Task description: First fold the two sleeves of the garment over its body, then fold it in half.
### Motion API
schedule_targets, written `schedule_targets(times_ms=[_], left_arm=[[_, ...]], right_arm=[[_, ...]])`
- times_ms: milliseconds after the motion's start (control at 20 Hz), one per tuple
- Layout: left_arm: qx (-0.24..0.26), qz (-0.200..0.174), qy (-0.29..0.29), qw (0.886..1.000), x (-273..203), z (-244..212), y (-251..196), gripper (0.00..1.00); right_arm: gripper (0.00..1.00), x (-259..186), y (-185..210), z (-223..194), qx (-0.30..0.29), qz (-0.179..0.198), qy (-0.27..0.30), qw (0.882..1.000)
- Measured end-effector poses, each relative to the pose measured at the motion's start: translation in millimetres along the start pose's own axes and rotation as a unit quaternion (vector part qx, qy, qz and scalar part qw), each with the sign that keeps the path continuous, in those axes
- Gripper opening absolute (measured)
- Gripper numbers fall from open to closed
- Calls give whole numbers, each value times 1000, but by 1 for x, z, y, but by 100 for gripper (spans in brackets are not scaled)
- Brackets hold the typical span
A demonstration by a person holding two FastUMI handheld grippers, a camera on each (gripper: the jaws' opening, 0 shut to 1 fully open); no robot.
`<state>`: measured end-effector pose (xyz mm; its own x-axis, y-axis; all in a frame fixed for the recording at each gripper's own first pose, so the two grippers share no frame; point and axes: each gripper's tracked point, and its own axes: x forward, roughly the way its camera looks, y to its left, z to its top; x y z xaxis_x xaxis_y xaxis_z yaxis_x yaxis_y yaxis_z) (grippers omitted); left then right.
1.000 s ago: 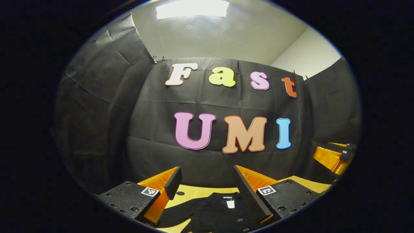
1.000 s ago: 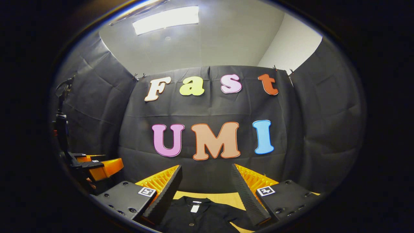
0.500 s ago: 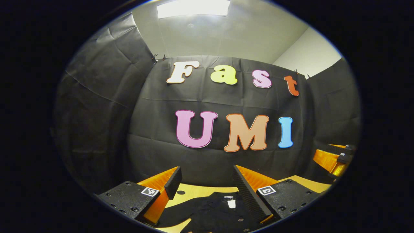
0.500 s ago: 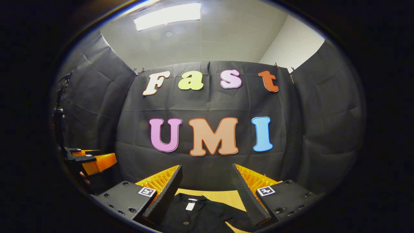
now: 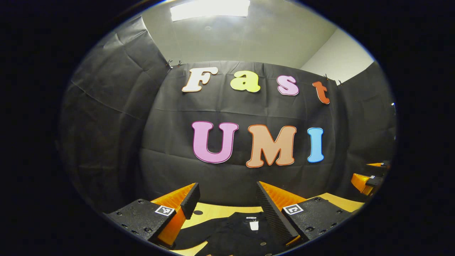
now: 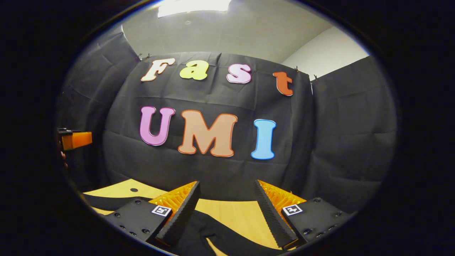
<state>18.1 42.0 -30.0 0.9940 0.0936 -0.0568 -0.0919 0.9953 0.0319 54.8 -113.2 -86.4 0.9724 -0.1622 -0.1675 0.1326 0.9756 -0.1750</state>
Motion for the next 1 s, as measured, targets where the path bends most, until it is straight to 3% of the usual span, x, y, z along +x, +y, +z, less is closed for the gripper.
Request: schedule_targets(times_ms=[300, 550, 750, 1000], left_arm=[[6, -4, 2, 1000, 3, -2, -23, 95], [11, -3, 7, 1000, 4, -6, -40, 97], [14, -2, 12, 1000, 4, -11, -55, 97], [21, 1, 21, 1000, 4, -18, -74, 97]], right_arm=[[97, 17, -68, -60, -19, -52, 72, 996], [97, 18, -107, -113, -32, -67, 137, 988], [97, 15, -128, -162, -46, -60, 201, 977], [99, 7, -147, -227, -59, -36, 295, 953]])
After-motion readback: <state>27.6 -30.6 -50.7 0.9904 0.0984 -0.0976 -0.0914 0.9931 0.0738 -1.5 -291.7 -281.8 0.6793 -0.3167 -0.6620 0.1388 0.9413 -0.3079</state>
